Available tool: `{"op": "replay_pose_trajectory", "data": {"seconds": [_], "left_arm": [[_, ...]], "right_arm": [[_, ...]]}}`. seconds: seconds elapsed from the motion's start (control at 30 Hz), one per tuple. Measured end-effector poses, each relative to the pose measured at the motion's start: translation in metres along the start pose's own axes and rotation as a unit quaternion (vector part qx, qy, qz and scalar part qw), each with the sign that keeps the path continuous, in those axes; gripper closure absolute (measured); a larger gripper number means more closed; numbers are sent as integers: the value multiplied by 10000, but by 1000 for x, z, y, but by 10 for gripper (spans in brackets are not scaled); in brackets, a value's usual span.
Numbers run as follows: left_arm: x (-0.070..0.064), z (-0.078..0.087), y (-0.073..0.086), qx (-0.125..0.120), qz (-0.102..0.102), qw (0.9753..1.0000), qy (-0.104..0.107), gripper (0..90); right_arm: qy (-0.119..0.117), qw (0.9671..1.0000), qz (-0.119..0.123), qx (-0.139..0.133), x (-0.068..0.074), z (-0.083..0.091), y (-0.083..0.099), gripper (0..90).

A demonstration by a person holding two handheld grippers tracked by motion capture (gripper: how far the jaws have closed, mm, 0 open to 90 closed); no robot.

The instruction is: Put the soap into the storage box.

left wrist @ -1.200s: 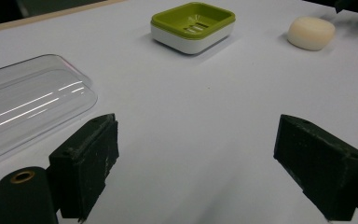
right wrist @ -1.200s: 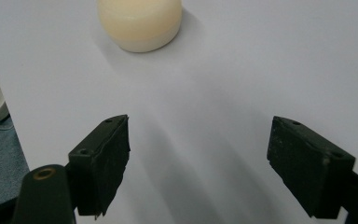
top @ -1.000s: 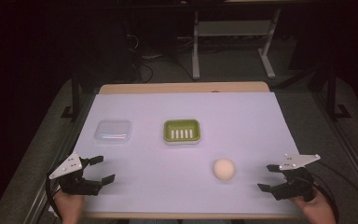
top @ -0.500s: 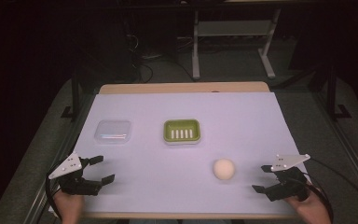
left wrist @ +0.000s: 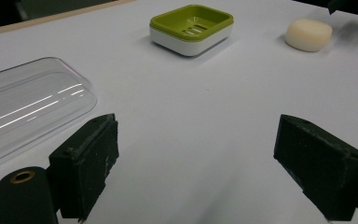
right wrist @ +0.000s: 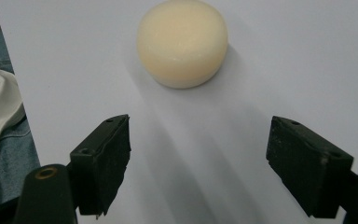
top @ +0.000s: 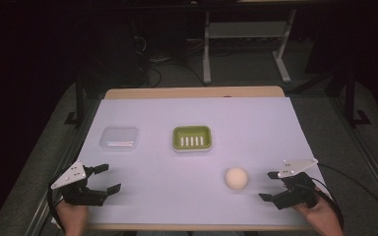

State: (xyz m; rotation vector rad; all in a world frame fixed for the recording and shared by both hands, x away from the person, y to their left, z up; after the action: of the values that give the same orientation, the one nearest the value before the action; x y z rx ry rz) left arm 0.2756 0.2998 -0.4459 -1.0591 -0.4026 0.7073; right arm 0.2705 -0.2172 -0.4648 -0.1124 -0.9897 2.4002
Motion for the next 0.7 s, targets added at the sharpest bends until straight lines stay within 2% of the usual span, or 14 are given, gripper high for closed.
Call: {"op": "replay_pose_trajectory", "data": {"seconds": [0.3, 0.47, 0.7], "left_arm": [[1, 0, 0, -12, 9, 10000, -7, 132], [0, 0, 0, -5, 12, 10000, -12, 132], [0, 0, 0, -1, 23, 10000, -23, 132]], "right_arm": [[-169, 9997, 132, 76, 0, -8, -14, 209], [-196, 9995, 249, 73, 3, -8, -22, 209], [-226, 9993, 264, 134, 1, -13, -28, 194]]}}
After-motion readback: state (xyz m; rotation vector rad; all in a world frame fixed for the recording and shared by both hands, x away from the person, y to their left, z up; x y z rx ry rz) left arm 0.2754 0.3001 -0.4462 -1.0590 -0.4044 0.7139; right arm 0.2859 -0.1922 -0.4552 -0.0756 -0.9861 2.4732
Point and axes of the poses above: each handheld gripper's, and its own axes: z roughly backward along the jaws, y roughly out of its underside, x roughly to its left, the point moved 6 cm from there along -z, roughly forward along the jaws, and after that the axes turned 5 degrees about -y, right-handed, at the moved point
